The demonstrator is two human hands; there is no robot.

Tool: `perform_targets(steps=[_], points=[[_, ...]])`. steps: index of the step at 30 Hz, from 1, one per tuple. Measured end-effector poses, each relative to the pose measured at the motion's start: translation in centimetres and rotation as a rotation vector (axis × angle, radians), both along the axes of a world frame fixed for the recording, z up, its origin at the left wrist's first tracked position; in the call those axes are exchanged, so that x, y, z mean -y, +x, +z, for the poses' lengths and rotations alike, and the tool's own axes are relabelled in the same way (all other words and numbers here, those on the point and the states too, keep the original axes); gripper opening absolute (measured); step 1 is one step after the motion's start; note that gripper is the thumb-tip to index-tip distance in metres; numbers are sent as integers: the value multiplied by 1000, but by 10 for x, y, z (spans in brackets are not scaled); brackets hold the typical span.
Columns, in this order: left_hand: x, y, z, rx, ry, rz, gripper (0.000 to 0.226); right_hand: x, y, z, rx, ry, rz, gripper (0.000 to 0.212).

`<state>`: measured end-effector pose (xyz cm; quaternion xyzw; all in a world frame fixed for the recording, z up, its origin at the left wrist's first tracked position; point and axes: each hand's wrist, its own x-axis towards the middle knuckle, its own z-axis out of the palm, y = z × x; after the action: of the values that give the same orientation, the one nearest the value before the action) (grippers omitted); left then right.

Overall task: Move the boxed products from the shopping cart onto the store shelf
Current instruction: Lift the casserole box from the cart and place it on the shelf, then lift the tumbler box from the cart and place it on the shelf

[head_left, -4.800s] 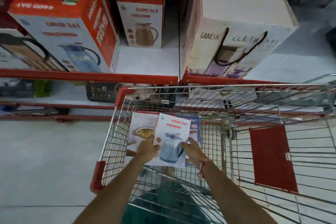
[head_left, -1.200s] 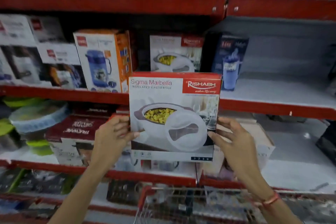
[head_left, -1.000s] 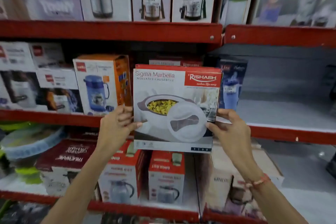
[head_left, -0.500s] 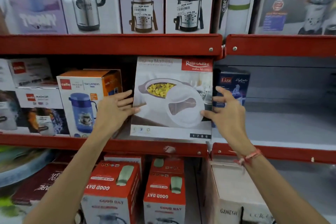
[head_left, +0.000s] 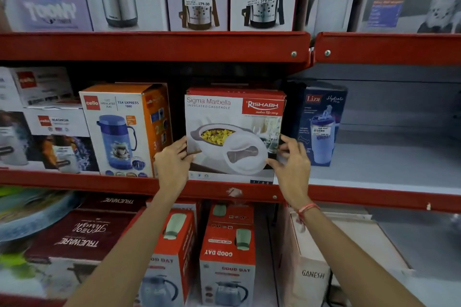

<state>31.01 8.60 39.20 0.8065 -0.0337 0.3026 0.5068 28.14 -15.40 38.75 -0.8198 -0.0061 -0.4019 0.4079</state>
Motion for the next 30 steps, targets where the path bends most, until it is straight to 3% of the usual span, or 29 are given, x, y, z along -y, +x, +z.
perform_targets(steps=[8,12,18,25,28,30], points=[[2,-14,-11,-30,94,-13,56,3,-6,-7,-34,-25,53,60],[16,-51,-26,66,112,57,37,-5,-45,-17,73,20,110,38],[45,-116,-83,36,80,-95,25,-10,-122,-64,89,108,226,15],[77,-183,-225,-306,103,-165,21,11,-201,-207,-265,73,174,14],[99,-223,-291,-485,106,-230,19,28,-238,-292,-581,33,123,16],[113,-243,-335,-708,61,-297,23,40,-256,-341,-816,40,115,16]])
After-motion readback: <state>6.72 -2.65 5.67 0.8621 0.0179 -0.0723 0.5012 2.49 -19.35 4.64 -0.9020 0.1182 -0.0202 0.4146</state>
